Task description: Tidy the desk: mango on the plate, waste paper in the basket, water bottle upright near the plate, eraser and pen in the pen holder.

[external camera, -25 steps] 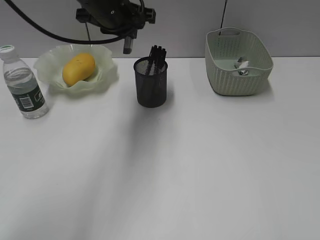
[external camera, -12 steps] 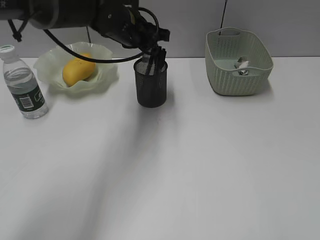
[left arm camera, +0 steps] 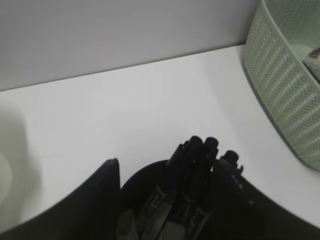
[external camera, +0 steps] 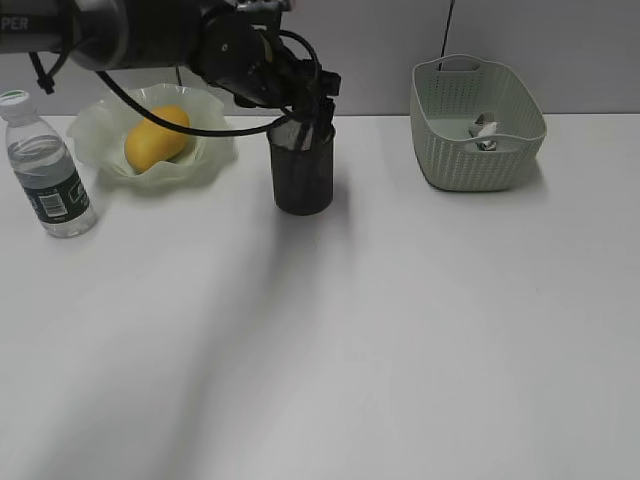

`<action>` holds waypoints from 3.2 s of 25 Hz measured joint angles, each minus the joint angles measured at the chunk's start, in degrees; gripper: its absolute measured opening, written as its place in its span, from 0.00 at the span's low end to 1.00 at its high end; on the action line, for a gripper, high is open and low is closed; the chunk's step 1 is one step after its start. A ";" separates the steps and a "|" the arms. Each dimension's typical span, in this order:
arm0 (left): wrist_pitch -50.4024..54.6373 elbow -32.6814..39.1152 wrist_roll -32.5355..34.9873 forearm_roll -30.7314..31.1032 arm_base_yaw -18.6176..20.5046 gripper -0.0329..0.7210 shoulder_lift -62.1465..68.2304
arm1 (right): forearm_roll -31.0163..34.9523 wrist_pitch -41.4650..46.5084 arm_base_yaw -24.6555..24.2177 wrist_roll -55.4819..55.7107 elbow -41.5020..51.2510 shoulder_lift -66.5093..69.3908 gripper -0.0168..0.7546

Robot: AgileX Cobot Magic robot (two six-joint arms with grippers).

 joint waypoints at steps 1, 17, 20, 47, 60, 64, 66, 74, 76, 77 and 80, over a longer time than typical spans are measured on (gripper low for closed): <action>0.45 0.00 0.00 0.00 0.00 0.63 -0.93 | 0.00 0.00 0.00 0.00 0.00 0.00 0.67; 46.26 0.00 20.61 -9.71 0.00 0.67 -14.37 | 0.00 0.00 0.00 0.00 0.00 0.00 0.67; 48.77 0.00 22.11 -10.46 0.00 0.67 -16.58 | 0.39 0.32 0.00 -1.51 0.00 0.00 0.67; 43.77 60.25 23.96 -12.93 0.00 0.69 -90.69 | 8.25 15.91 0.00 -13.99 -2.08 0.00 0.78; 43.25 70.28 23.96 -14.60 0.00 0.72 -115.76 | 11.61 13.12 0.00 -15.66 -1.11 0.00 0.79; 41.21 71.53 23.96 -15.49 0.00 0.72 -115.76 | 11.91 11.18 0.00 -15.66 -0.30 0.00 0.79; 41.14 71.53 23.96 -15.59 0.00 0.72 -115.76 | 12.09 10.29 0.00 -15.96 0.35 0.00 0.79; 41.08 71.53 23.96 -15.67 0.00 0.67 -115.76 | 12.20 9.62 0.00 -15.96 0.55 0.00 0.79; 41.08 71.53 23.96 -15.67 0.00 0.66 -115.76 | 12.27 9.41 0.00 -15.96 0.55 0.00 0.79; 41.08 71.53 23.96 -15.67 0.05 0.65 -115.78 | 12.33 9.33 0.00 -15.96 0.55 0.00 0.79; 41.02 71.53 23.96 -15.73 1.99 0.64 -116.00 | 12.44 9.21 -0.06 -15.96 0.55 -0.42 0.79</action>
